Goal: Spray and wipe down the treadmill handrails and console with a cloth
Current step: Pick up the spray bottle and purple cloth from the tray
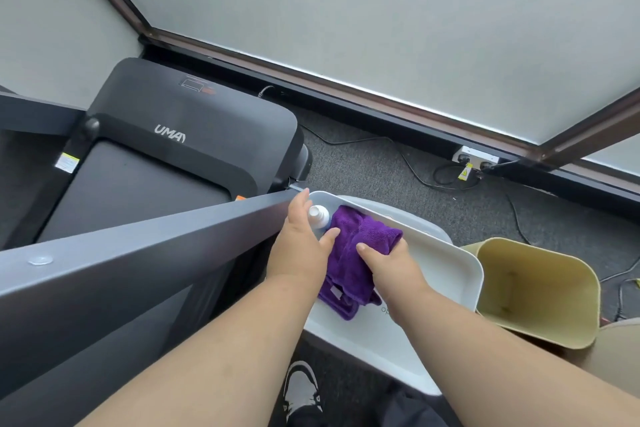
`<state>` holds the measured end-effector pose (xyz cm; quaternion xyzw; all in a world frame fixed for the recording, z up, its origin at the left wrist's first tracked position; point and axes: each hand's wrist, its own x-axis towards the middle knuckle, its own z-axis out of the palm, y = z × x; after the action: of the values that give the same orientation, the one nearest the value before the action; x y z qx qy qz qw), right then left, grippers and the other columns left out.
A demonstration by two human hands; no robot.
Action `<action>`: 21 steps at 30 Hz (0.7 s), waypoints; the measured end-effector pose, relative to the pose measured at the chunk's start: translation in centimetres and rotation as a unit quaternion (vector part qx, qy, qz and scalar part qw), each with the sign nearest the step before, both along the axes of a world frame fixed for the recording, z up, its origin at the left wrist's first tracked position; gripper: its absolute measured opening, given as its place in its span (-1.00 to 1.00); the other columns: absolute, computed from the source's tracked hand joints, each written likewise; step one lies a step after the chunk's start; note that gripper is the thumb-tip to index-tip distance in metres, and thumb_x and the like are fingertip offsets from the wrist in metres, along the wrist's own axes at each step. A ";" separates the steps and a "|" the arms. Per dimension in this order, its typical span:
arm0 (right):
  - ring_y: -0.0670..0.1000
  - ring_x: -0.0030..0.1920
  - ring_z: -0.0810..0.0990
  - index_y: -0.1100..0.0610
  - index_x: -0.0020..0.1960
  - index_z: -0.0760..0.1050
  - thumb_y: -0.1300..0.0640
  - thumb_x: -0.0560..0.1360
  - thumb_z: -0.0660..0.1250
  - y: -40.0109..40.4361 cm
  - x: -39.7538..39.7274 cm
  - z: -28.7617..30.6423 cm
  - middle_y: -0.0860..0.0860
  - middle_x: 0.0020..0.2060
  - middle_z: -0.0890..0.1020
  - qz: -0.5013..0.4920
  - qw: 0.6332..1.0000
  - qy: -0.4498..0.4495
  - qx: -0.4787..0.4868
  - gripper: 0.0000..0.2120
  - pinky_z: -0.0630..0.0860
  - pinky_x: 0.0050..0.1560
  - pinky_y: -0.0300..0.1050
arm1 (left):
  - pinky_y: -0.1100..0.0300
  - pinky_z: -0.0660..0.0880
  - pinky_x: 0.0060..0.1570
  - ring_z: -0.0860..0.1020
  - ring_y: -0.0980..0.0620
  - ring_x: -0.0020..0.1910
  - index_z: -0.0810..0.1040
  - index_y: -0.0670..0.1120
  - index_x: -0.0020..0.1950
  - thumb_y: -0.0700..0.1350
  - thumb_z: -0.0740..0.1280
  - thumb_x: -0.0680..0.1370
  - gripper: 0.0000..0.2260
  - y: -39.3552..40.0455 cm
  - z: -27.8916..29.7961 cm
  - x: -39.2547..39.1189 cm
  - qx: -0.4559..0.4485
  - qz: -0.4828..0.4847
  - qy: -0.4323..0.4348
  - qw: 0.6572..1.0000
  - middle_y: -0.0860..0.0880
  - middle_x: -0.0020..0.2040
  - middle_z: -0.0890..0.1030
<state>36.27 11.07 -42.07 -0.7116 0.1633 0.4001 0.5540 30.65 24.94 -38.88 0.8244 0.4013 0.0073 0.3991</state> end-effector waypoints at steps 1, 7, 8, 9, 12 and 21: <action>0.05 -0.02 0.67 -0.10 0.14 0.46 0.01 0.52 0.42 0.1 -0.2 0.0 -0.04 -0.03 0.68 -0.002 1.000 0.004 -0.001 -0.76 0.63 -0.08 0.02 | 0.26 0.34 0.16 0.47 0.07 0.28 0.18 0.15 0.46 -0.05 0.43 0.51 -0.38 0.1 -0.1 0.2 0.010 -0.002 0.011 1.000 0.11 0.37 0.44; 0.01 -0.02 0.67 -0.02 0.09 0.54 -0.11 0.63 0.25 0.8 -0.6 1.6 -0.04 -0.06 0.70 -0.004 0.999 0.031 0.014 -0.81 0.57 -0.03 -0.08 | 0.10 0.48 0.08 0.55 -0.03 0.08 0.35 0.07 0.32 -0.06 0.35 0.55 -0.63 0.7 -0.1 0.9 0.001 -0.003 0.042 0.999 0.03 0.16 0.55; 0.00 -0.02 0.67 -0.05 0.04 0.54 -0.11 0.64 0.23 0.9 -0.7 2.0 -0.06 -0.07 0.69 -0.007 0.999 0.040 0.018 -0.82 0.57 0.03 -0.06 | 0.11 0.48 0.05 0.56 -0.06 0.07 0.33 0.04 0.33 -0.05 0.34 0.56 -0.63 0.7 0.3 0.9 0.023 -0.010 0.045 0.999 -0.01 0.15 0.56; -0.01 0.00 0.67 -0.09 0.02 0.53 -0.13 0.64 0.22 1.0 -0.8 2.6 -0.09 -0.06 0.69 -0.016 0.999 0.045 0.021 -0.82 0.58 0.09 -0.04 | 0.11 0.49 0.02 0.58 -0.09 0.06 0.29 0.01 0.35 -0.04 0.33 0.57 -0.61 0.7 0.8 0.7 0.051 -0.020 0.045 0.997 -0.06 0.14 0.58; 0.04 0.02 0.70 -0.19 0.11 0.51 -0.23 0.60 0.20 1.1 -1.1 4.6 -0.07 0.01 0.70 -0.054 0.996 0.062 0.039 -0.80 0.60 0.17 0.13 | 0.11 0.49 0.00 0.59 -0.13 0.05 0.16 -0.05 0.46 -0.06 0.33 0.56 -0.46 0.7 2.9 -0.7 0.087 -0.048 -0.006 0.995 -0.16 0.13 0.58; 0.25 -0.09 0.73 -0.04 0.27 0.42 -0.18 0.67 0.10 -0.5 -3.7 16.2 0.13 -0.05 0.74 -0.114 0.980 0.127 0.100 -0.70 0.60 -0.01 0.24 | 0.18 0.52 -0.06 0.61 -0.04 -0.15 -0.20 0.13 0.51 -0.13 0.37 0.44 -0.12 -0.1 14.2 -5.6 0.105 -0.131 -0.118 0.979 -0.10 0.05 0.58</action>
<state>32.60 10.58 -25.90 -0.5724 0.2714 0.4362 0.6391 25.08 24.82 -24.63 0.9006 0.2368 0.0945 0.3521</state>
